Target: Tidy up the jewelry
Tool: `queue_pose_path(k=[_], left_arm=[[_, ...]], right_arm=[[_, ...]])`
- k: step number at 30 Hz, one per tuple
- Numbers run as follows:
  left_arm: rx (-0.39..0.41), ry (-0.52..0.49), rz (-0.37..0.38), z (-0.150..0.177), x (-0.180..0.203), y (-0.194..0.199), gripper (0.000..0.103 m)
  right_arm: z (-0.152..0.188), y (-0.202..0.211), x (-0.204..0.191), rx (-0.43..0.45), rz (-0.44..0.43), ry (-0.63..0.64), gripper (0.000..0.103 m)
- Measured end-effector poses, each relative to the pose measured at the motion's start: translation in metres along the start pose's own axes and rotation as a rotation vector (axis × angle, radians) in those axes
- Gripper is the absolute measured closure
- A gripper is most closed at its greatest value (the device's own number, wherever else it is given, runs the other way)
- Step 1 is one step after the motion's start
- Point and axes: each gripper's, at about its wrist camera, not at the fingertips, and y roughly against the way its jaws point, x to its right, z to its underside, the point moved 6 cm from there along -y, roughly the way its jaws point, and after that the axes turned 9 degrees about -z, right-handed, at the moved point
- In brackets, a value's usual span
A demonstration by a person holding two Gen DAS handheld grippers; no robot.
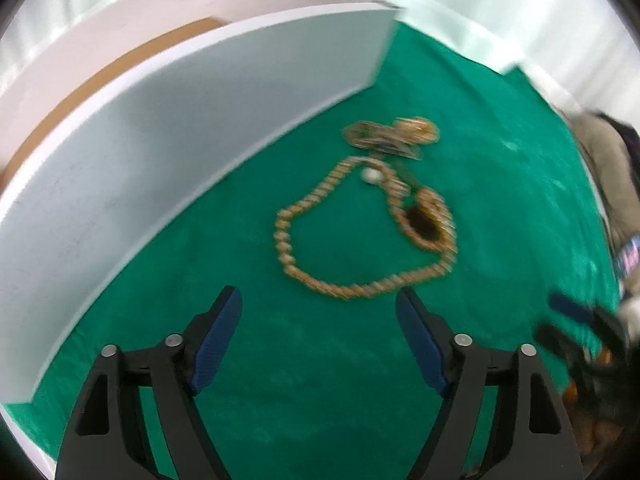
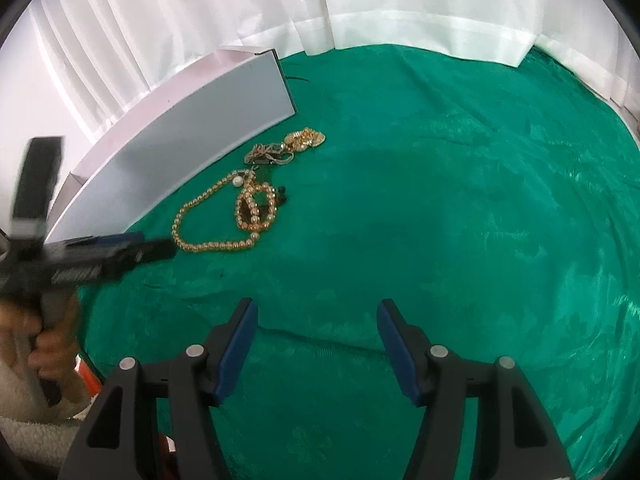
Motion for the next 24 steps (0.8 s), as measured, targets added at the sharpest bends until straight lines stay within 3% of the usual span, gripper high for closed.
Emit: queue_pose_path(k=[3,5,7,12,17,21,24], left_arm=[[-0.017,0.049,-0.045,-0.006,-0.005,-0.016,0.035],[0.021,0.019,-0.108,-0.009,0.000,-0.016,0.053],[0.047,-0.042,-0.158,-0.007,0.009,-0.016,0.096],[0.035,-0.010,-0.081,-0.005,0.001,-0.003,0.098],[0.108,0.054,0.051,-0.008,-0.016,0.056,0.098],[0.170,0.068,0.089,-0.006,-0.030,0.097,0.098],[0.165,0.079,0.089,0.008,-0.051,0.112,0.098]], right_arm=[[0.006,-0.003,-0.003,-0.011,-0.012,0.000,0.040],[0.007,-0.005,-0.006,-0.016,-0.020,0.001,0.040],[0.007,-0.004,-0.008,-0.014,-0.027,0.004,0.040],[0.006,0.000,-0.007,-0.001,-0.020,0.002,0.040],[0.008,0.006,-0.004,0.011,-0.019,-0.009,0.040],[0.009,0.005,-0.007,0.014,-0.025,-0.010,0.040],[0.008,0.005,-0.011,0.015,-0.032,-0.001,0.040]])
